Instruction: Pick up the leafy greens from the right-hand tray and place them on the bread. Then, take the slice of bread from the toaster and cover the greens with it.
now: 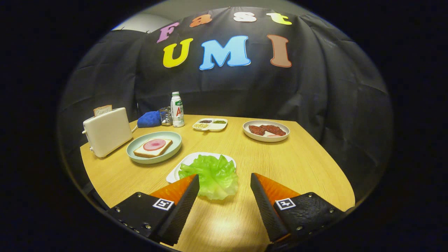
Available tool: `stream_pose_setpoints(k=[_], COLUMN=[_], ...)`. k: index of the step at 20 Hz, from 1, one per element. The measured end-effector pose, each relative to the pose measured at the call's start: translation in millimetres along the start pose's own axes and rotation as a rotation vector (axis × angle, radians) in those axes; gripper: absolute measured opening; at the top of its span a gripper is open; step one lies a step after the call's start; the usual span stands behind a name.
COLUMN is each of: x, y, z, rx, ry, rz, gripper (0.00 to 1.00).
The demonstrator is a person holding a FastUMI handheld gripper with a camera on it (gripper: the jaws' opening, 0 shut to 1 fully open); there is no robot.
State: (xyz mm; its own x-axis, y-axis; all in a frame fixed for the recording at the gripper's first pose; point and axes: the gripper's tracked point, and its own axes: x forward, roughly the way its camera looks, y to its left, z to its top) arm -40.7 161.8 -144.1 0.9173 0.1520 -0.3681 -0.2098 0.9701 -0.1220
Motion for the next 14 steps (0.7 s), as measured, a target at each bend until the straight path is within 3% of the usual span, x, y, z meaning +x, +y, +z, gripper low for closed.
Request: stream_pose_setpoints(k=[8, 11, 14], x=[17.4, 20.2, 17.9], y=[12.6, 10.5, 8.0], z=[-30.0, -35.2, -30.2], rx=[-0.016, -0.046, -0.11], ry=[0.182, 0.201, 0.183], rz=[0.028, 0.016, -0.021], gripper=[0.85, 0.4, 0.36])
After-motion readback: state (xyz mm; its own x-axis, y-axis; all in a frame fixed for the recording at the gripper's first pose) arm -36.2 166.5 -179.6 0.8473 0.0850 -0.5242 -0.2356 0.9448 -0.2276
